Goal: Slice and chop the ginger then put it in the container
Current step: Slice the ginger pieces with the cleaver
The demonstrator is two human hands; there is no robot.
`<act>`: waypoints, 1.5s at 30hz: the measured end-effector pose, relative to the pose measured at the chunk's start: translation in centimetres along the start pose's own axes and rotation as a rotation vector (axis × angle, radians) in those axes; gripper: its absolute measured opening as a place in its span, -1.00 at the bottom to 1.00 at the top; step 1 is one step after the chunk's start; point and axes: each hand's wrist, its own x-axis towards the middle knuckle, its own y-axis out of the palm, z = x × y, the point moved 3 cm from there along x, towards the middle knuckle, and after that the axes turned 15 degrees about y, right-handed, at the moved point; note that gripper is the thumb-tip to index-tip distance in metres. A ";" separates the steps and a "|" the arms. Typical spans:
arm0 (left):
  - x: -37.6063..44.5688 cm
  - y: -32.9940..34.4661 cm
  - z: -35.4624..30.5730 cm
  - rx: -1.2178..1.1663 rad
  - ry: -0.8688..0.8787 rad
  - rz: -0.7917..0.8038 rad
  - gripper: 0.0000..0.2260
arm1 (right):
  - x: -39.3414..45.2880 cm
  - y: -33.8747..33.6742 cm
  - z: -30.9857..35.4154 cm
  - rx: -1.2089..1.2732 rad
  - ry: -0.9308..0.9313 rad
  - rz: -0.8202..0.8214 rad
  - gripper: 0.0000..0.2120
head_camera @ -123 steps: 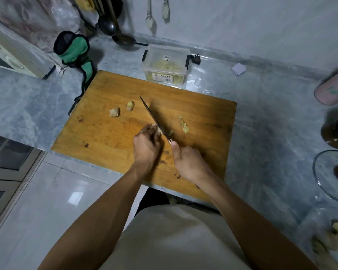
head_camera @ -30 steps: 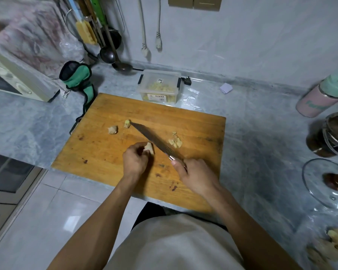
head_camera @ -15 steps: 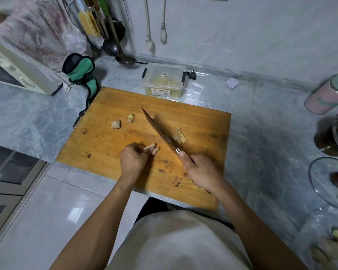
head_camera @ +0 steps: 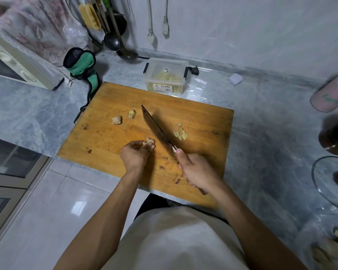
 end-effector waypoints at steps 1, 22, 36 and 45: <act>-0.1 0.2 -0.1 -0.001 0.005 -0.012 -0.78 | -0.1 0.0 0.1 0.004 0.005 0.006 -0.38; -0.2 2.1 1.2 -0.034 -0.024 -0.200 -0.71 | -0.7 0.3 0.9 0.038 0.054 0.092 -0.46; 0.2 2.6 1.8 0.016 0.010 -0.216 -0.74 | -1.6 0.9 1.4 -0.084 -0.018 0.028 -0.41; -0.4 2.5 1.5 0.070 0.081 -0.208 -0.81 | -1.3 1.8 1.5 -0.100 -0.041 -0.005 -0.36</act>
